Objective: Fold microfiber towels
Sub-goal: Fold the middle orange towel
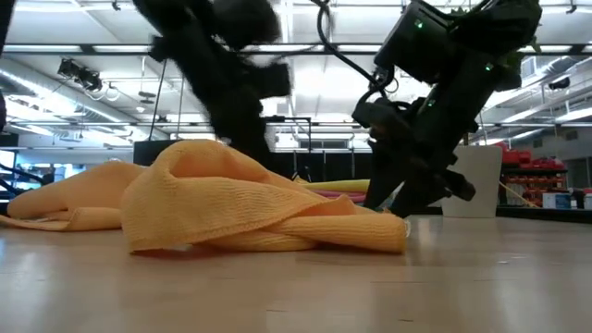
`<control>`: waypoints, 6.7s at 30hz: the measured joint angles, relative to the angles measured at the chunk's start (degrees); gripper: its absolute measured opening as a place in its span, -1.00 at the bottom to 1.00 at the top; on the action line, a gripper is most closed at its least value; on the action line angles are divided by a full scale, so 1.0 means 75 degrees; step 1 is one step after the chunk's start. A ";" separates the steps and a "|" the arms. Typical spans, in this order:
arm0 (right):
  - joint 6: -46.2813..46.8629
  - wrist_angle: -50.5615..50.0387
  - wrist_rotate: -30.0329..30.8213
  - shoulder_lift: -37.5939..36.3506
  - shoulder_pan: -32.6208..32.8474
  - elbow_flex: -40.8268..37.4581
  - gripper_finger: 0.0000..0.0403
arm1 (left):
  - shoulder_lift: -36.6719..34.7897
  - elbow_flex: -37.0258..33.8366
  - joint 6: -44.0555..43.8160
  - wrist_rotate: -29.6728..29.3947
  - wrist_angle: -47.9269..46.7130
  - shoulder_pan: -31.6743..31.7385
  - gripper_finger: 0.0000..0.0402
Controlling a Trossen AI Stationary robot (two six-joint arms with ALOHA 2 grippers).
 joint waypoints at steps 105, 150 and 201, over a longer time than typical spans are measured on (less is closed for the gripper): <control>0.3411 -0.4978 0.1801 -0.2434 0.6372 0.0143 -0.99 | -0.1607 -0.2910 -0.7100 -0.2875 0.2679 -0.5064 -0.99; 0.2286 -0.6506 0.1443 -0.2346 0.2894 -0.0174 -0.97 | -0.1611 -0.2815 -0.7711 -0.3057 0.1441 -0.3584 -0.93; 0.2386 -0.7455 0.0906 -0.1874 0.2717 -0.0215 -0.98 | -0.0164 -0.1767 -0.6704 0.0556 0.3226 -0.2959 -0.92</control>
